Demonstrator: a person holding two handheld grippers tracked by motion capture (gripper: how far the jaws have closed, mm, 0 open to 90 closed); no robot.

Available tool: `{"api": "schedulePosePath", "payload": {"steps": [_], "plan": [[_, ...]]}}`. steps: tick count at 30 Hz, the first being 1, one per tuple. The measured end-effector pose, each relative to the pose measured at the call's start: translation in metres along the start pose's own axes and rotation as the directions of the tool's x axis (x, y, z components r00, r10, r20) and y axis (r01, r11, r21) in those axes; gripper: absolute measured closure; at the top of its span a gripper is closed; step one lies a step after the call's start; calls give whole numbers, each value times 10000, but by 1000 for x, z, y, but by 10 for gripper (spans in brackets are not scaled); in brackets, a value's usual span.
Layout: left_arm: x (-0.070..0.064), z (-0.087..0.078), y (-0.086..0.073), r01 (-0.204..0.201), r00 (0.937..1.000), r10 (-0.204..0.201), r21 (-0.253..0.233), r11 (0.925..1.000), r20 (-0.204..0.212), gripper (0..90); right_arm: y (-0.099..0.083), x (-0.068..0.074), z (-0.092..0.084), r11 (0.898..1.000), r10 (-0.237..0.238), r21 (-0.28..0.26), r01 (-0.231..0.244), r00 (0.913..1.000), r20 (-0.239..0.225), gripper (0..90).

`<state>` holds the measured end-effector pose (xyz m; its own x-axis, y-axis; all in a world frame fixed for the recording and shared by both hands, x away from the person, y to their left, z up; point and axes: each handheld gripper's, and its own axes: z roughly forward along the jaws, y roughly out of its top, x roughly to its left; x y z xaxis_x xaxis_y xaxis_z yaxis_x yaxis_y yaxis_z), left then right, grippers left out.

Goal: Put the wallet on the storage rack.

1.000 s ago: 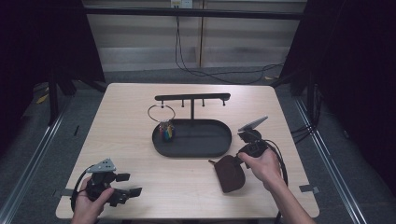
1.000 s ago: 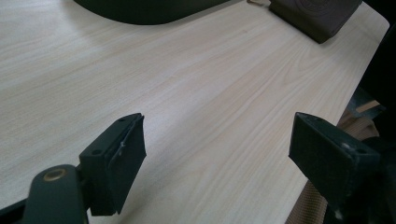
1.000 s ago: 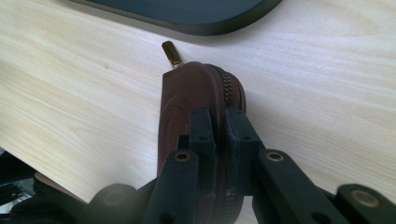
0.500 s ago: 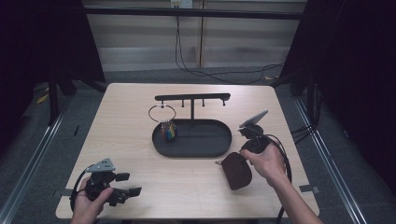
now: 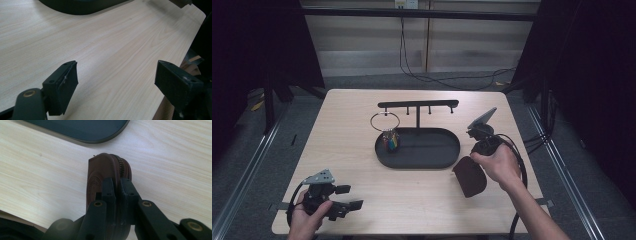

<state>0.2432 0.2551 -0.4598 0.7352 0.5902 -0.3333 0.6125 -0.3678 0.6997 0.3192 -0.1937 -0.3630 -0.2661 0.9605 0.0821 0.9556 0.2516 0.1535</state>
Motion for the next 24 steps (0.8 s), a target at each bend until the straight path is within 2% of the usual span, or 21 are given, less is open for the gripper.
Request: {"api": "schedulePosePath", "payload": {"steps": [2, 4, 13, 14, 18, 24], "plan": [[0, 0, 0, -1, 10000, 0, 24, 10000, 35, 184, 1, 0, -4, 9999, 105, -110, -105, 9999, 62, 832], [-1, 0, 0, -1, 10000, 1, 5, 10000, 39, 184, 4, -3, -9, 9995, 176, -244, -178, 9998, -95, 832], [-1, 1, 0, 65, 10000, -66, 47, 10000, 46, 185, 9, -4, -26, 9984, 132, -549, -137, 9999, -88, 832], [-1, 1, 0, 69, 10000, -69, 45, 10000, 38, 185, 12, -3, -33, 9966, 161, -802, -161, 9999, -14, 832], [-1, 1, 0, 6, 10000, -6, 68, 10000, 53, 184, 19, -1, -41, 9963, 112, -849, -92, 9997, 229, 832], [-1, 1, 0, 62, 10000, -62, 57, 10000, 76, 185, 29, 0, -48, 9959, 106, -899, -84, 9997, 232, 832]]}}
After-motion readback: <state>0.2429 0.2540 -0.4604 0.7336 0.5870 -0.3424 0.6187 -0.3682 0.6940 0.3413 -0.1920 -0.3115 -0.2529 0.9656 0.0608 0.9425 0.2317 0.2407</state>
